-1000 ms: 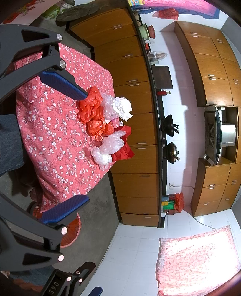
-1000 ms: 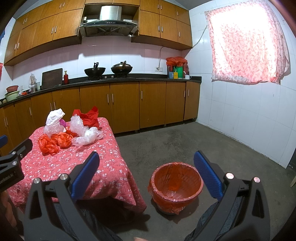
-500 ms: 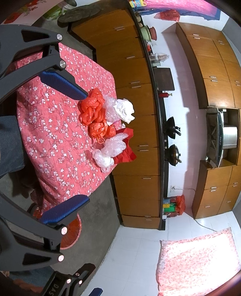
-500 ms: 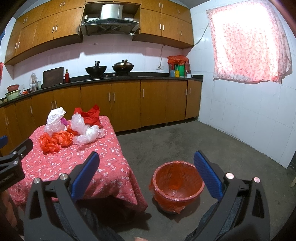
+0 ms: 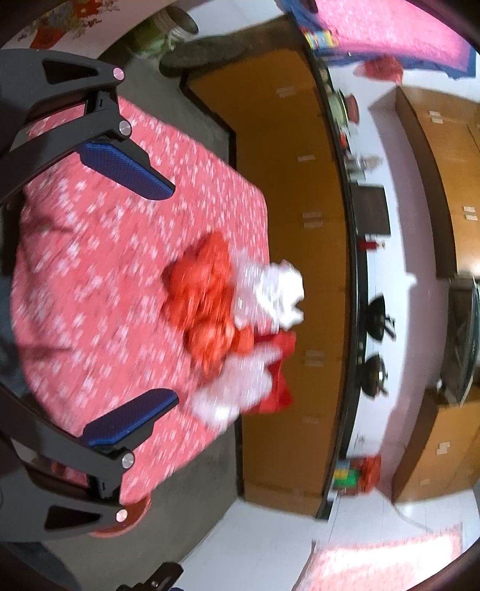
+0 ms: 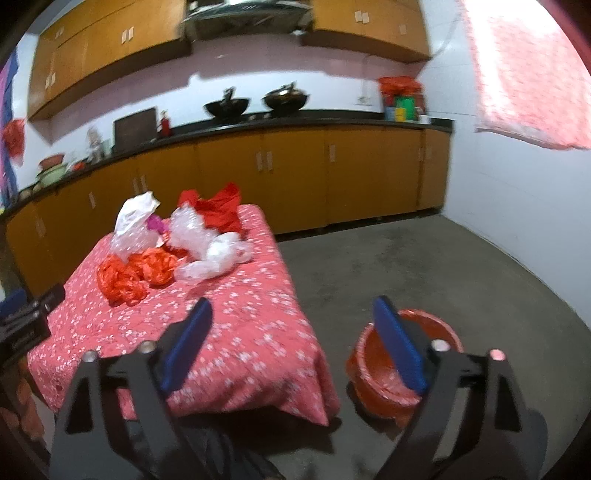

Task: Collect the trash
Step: 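Reach into the bag pile and close the right tool on clear bubble wrap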

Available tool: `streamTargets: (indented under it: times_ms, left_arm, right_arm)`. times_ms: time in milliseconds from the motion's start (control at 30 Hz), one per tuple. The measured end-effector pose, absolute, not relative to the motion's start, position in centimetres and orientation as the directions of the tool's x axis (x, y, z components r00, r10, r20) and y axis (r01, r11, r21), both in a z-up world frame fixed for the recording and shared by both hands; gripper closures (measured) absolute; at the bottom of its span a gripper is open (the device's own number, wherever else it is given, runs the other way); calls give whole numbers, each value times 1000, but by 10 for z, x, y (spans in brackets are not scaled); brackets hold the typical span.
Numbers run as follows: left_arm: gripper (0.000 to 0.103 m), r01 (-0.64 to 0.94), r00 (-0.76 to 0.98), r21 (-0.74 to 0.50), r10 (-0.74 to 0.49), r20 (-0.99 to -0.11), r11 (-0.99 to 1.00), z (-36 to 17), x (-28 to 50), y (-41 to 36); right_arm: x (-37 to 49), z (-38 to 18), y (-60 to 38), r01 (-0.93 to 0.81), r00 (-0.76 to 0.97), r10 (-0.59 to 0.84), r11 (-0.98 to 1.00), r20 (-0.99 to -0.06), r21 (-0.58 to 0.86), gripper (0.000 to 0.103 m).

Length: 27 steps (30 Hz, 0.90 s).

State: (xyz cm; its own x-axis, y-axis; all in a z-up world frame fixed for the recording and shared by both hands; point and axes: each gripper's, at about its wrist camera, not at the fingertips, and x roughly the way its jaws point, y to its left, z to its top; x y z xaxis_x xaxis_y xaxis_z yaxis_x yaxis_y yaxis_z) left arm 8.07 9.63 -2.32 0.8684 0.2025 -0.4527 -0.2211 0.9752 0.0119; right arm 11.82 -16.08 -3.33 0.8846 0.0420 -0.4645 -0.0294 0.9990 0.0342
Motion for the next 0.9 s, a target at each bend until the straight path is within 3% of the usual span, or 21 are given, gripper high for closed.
streamTargets:
  times_ms: [133,200,400,533,733,867,900]
  left_arm:
    - [4,-262,845,8,234,-480,965,-28,107,124]
    - [7,-275,837,14,246,-489,961,-31,121,135]
    - [10,-294,812,-4,247,-530,956,-44,157,163]
    - [10,-301,802,-47,226,-553,953,-52,173,176]
    - [10,-278,811,-75,192,-552,958,-55,185,181]
    - [10,-254,818,-48,189,-543,966,-56,192,176]
    - [13,-252,817,-41,190,-544,967,-56,195,174]
  right_arm:
    - [161,-33,-134,-106,870,115,993,-479,46,36]
    - [181,-32,-119,-155,867,162,986,-472,55,48]
    - [253,-25,-66,-273,846,270,960,-459,61,48]
    - [306,-27,-38,-284,823,280,956,-495,68,37]
    - [356,-43,-24,-273,780,294,954,-553,123,36]
    - [362,-54,-20,-271,771,292,955,-566,123,39]
    - [363,-56,-18,-271,774,282,957,-567,106,48]
